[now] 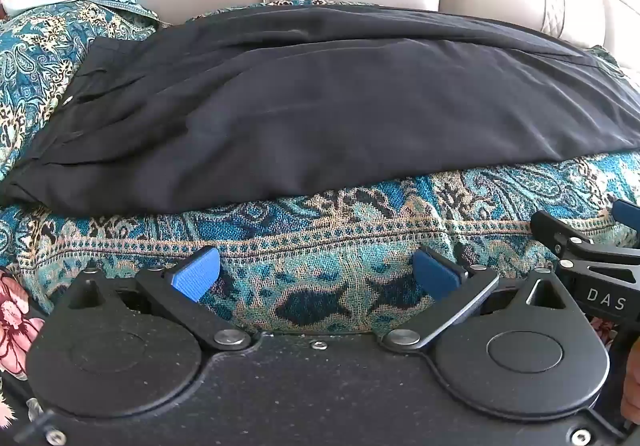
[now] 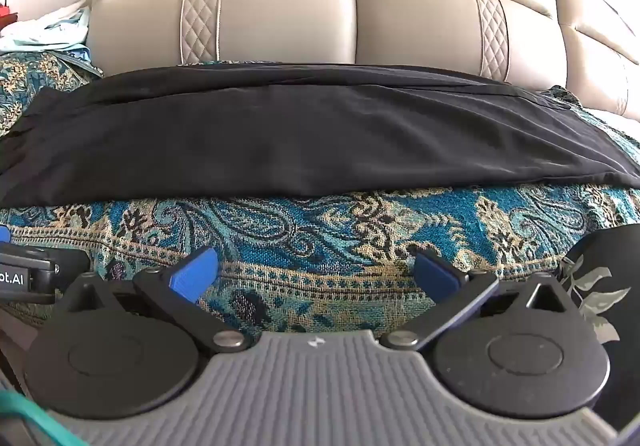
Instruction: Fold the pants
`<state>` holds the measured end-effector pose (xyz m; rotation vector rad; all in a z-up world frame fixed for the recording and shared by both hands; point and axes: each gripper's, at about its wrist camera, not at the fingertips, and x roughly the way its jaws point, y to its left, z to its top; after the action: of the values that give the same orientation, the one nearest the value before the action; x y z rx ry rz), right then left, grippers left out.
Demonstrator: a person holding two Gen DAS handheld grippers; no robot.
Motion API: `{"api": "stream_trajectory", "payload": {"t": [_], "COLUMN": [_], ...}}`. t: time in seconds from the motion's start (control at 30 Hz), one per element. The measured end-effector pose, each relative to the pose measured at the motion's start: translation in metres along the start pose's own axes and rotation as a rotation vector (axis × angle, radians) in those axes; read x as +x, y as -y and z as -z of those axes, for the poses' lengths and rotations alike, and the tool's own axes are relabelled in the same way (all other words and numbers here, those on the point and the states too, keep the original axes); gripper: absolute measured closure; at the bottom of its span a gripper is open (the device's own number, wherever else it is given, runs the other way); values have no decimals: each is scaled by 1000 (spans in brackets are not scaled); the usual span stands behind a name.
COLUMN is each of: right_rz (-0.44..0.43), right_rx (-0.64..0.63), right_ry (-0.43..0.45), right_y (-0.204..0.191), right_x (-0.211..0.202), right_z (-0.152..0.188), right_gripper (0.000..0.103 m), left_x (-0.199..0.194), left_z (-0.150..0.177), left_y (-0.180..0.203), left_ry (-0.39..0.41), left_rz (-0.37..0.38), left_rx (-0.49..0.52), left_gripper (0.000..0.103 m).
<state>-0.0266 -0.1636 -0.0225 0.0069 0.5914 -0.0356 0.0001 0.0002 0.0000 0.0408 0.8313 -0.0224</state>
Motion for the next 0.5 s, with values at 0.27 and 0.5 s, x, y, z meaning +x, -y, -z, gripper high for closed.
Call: {"api": "stream_trajectory", "payload": {"t": [0.27,0.5], "right_rz": [-1,-1], "right_rx": [0,0], "right_ry": [1,0], "right_y": [0,0], "right_x": [0,0], "right_z": [0,0], "right_gripper": [0,0], "left_x": [0,0], "left_z": [0,0], "left_y": [0,0], "left_ry": [-1,-3], "left_rz": [-2,-3], "left_rx": [3,3], "left_gripper": [0,0]}}
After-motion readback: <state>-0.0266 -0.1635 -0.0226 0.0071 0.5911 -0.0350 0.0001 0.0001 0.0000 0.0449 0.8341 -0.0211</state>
